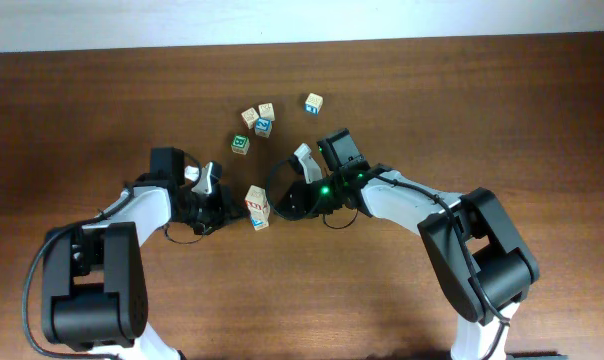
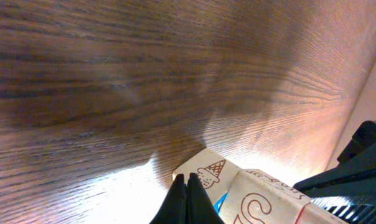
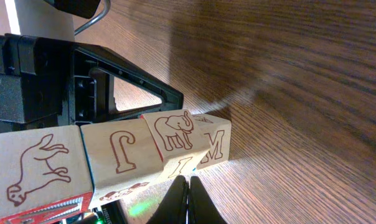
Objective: Rotate 5 blocks
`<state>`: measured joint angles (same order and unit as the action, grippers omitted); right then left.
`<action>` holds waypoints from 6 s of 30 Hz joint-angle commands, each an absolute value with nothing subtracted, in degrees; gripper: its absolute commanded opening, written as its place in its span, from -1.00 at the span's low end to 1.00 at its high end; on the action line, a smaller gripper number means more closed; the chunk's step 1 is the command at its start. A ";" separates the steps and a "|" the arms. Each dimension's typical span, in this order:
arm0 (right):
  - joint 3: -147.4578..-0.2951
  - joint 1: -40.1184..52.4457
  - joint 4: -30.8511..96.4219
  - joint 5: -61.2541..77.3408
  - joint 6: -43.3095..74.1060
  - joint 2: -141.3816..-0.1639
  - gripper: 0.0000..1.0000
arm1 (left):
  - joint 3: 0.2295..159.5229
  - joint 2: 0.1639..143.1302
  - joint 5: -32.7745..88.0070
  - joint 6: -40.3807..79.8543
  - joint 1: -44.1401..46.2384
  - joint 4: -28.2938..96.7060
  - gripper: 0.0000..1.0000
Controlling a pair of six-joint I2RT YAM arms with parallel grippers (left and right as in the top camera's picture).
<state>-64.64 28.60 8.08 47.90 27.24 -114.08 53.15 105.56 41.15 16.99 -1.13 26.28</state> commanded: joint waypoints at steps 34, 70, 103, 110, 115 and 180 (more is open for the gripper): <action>-64.40 24.34 6.85 49.98 25.74 -114.87 -0.44 | 46.48 100.68 48.58 14.06 -6.63 33.26 -1.00; -64.40 29.28 6.17 47.09 25.78 -114.87 -0.91 | 38.46 100.68 45.23 26.35 -2.59 4.29 -1.00; -64.40 29.30 6.63 46.94 25.78 -114.87 -0.92 | 38.76 100.09 50.15 22.22 -3.73 12.53 -1.00; -64.40 29.30 6.70 46.96 25.76 -114.87 -0.91 | 38.72 100.12 49.76 22.90 -3.73 7.46 -1.00; -64.40 29.30 6.85 46.94 25.76 -114.87 -0.91 | 38.72 100.12 50.00 22.92 -3.73 7.55 -1.00; -100.84 6.35 79.70 15.40 8.19 -50.22 0.96 | 73.08 76.90 19.44 11.88 -15.44 43.81 0.98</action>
